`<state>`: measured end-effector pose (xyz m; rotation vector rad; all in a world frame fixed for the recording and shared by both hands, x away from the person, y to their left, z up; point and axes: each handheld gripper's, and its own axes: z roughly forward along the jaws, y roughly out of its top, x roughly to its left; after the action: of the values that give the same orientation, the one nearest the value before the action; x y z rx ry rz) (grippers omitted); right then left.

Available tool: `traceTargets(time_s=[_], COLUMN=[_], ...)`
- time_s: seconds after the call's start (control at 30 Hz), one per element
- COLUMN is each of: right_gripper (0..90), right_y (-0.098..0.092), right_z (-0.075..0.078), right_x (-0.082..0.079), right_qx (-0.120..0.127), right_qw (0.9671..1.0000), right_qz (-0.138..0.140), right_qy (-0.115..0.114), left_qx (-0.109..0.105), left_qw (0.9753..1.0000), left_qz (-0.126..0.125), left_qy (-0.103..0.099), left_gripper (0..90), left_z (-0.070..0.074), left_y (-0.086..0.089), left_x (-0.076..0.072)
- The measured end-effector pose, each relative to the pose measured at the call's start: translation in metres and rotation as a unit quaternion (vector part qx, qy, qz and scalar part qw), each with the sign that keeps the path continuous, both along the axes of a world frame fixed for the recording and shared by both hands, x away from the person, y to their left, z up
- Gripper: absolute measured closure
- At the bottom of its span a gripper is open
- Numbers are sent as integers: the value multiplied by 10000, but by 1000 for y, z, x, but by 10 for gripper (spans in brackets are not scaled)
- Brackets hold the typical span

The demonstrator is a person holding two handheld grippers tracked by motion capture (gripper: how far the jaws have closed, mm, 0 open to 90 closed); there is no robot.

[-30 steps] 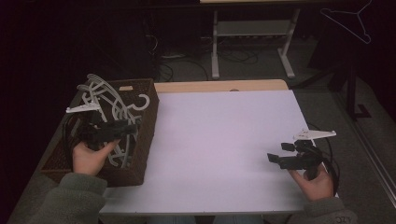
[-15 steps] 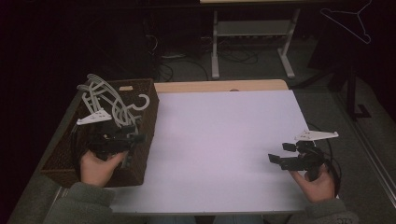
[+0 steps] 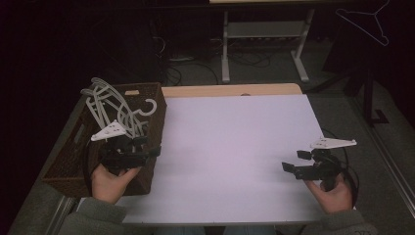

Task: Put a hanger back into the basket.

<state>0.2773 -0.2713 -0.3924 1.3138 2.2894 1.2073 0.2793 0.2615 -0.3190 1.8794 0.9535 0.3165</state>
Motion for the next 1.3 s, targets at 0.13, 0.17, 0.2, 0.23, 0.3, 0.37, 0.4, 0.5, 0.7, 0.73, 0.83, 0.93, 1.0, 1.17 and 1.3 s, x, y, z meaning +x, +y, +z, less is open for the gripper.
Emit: traceTargets(time_s=[0.13,0.17,0.2,0.23,0.3,0.37,0.4,0.5,0.7,0.73,0.83,0.93,1.0,1.17,1.3], right_gripper=[200,199,198,197,193,187,186,184,181,181,180,178,176,177,177], right_y=[-1,-1,-1,-1,-1,-2,-1,-2,-2,-2,-3,-3,-3,-3,-3], right_z=[0,0,0,0,1,1,2,2,2,3,3,4,4,3,3], right_x=[-2,-2,-3,-3,-5,-5,-6,-7,-10,-10,-11,-13,-14,-15,-17], right_qx=[17,10,11,14,14,5,12,26,20,25,14,45,38,19,20], right_qw=[10000,10000,10000,10000,10000,10000,10000,9999,9999,9999,9998,9998,9998,9998,9999], right_qz=[-32,-30,-28,-24,-56,-39,-60,-60,-66,-74,-58,-103,-98,-87,-96], right_qy=[2,-24,-38,-46,-31,-78,-66,-93,-131,-144,-194,-161,-166,-186,-142], left_qx=[97,133,139,155,171,118,141,131,205,267,307,325,328,380,427], left_qw=[9999,9999,9999,9998,9997,9999,9998,9997,9994,9993,9991,9989,9987,9985,9981], left_qz=[-13,-26,-45,-55,-60,-32,-42,-28,-83,-101,-150,-143,-169,-182,-213], left_qy=[-65,-71,-82,-115,-133,-116,-151,-193,-248,-249,-265,-310,-337,-353,-383], left_gripper=[294,293,291,291,288,288,286,286,281,281,277,274,274,271,270], left_z=[-1,-1,-2,-2,-3,-5,-6,-9,-15,-15,-17,-20,-22,-25,-28], left_y=[-5,-6,-7,-8,-10,-12,-13,-16,-26,-27,-31,-34,-37,-41,-45], left_x=[-4,-5,-6,-7,-9,-11,-12,-15,-20,-20,-22,-24,-26,-28,-31])
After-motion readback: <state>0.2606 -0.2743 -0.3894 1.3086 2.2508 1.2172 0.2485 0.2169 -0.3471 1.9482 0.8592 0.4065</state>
